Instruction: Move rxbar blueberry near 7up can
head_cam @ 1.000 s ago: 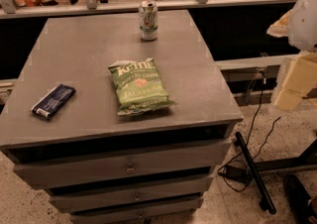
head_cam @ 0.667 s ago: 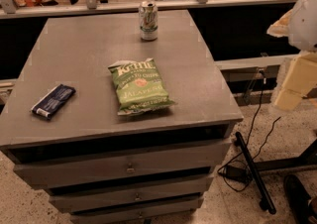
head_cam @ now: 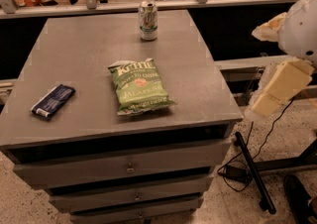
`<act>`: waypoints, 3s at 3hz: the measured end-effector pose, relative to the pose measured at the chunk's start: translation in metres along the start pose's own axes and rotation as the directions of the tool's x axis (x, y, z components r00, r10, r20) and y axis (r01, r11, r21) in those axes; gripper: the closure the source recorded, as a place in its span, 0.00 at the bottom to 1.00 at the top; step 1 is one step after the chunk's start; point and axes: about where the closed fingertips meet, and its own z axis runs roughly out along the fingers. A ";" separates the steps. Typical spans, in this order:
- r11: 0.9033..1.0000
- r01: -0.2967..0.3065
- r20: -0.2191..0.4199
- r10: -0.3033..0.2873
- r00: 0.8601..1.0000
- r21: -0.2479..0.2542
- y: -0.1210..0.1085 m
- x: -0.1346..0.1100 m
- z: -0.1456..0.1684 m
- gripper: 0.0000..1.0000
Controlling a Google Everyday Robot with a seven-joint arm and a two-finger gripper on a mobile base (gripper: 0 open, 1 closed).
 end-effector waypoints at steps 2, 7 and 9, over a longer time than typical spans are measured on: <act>1.000 0.007 0.350 0.001 0.937 -0.024 0.033 -0.073 0.037 0.00; 0.984 0.158 0.620 -0.073 0.781 -0.084 0.090 -0.188 0.146 0.00; 0.997 0.053 0.681 -0.007 0.732 -0.047 0.093 -0.220 0.196 0.00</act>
Offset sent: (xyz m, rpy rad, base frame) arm -0.0114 0.1515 -0.0031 0.5903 -0.1135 0.1831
